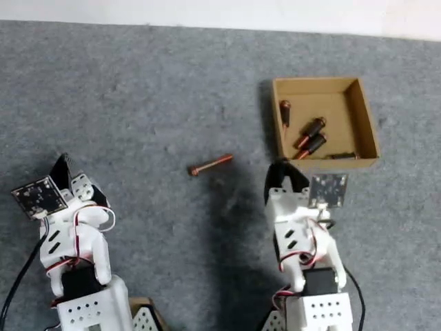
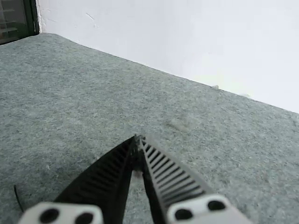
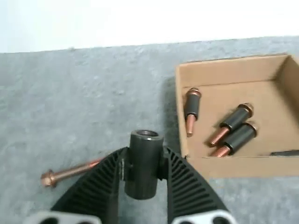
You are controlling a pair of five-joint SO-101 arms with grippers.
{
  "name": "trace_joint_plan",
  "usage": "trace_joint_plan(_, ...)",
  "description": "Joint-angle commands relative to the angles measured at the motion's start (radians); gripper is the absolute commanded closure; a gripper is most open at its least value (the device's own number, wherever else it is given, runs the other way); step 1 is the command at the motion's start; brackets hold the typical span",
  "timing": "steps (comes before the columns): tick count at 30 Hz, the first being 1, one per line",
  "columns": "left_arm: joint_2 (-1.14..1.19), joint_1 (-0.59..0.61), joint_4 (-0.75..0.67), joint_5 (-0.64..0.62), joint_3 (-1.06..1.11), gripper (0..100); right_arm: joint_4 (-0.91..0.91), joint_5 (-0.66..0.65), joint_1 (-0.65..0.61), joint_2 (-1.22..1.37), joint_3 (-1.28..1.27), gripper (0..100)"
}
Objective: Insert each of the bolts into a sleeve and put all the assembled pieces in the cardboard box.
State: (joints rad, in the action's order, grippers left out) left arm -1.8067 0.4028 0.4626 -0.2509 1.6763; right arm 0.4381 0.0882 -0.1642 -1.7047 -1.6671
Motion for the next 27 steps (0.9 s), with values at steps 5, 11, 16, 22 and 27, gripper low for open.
trace_joint_plan(5, -0.001, -0.012, -0.017, 0.003, 0.019, 99, -0.028, -0.012, 0.07, -0.127, -0.061, 99.3)
trace_joint_plan(11, 0.001, -0.05, -0.015, 0.003, 0.019, 99, -0.028, -0.012, 0.142, -0.133, -0.064, 99.3)
trace_joint_plan(16, 0.002, -0.064, -0.015, 0.003, 0.019, 99, -0.027, -0.012, 0.214, -0.133, -0.096, 99.3)
trace_joint_plan(22, 0.002, -0.07, -0.015, 0.083, 0.019, 99, -0.015, -0.012, 0.226, -0.133, -0.104, 99.3)
trace_joint_plan(27, 0.004, -0.268, 0.043, 0.292, 0.01, 99, -0.013, -0.012, 0.231, -0.133, -0.105, 99.3)
